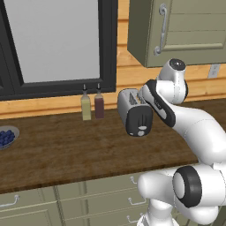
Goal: Start the toaster. Once the lever pops up, take the bread to the plate on the dining counter.
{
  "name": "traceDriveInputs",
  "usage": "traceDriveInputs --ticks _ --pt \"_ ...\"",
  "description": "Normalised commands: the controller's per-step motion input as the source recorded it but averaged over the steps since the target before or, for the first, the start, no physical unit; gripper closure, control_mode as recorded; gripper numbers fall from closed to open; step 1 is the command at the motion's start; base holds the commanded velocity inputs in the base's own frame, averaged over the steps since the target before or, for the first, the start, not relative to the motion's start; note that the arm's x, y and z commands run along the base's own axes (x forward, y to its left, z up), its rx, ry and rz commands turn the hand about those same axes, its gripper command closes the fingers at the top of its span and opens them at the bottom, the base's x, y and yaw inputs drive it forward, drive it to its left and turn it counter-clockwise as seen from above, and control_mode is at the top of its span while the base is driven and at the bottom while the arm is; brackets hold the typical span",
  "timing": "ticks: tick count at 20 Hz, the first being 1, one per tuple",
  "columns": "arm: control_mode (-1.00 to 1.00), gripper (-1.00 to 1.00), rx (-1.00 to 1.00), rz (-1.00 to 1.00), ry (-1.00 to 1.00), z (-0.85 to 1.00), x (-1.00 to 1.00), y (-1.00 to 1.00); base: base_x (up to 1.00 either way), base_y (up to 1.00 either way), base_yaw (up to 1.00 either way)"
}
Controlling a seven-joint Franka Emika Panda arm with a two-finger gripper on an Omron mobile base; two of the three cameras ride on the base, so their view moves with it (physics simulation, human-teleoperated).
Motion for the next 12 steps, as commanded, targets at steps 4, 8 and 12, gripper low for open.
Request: traceDriveInputs --ticks 4,8,12 --pt "-1.0 -1.0 0.0 0.0 0.0 0.0 0.0 0.0 0.0 0.0 0.0" --pt "-1.0 -1.0 0.0 0.0 0.0 0.0 0.0 0.0 0.0 0.0 0.0" --pt "-1.0 -1.0 0.0 0.0 0.0 0.0 0.0 0.0 0.0 0.0 0.0"
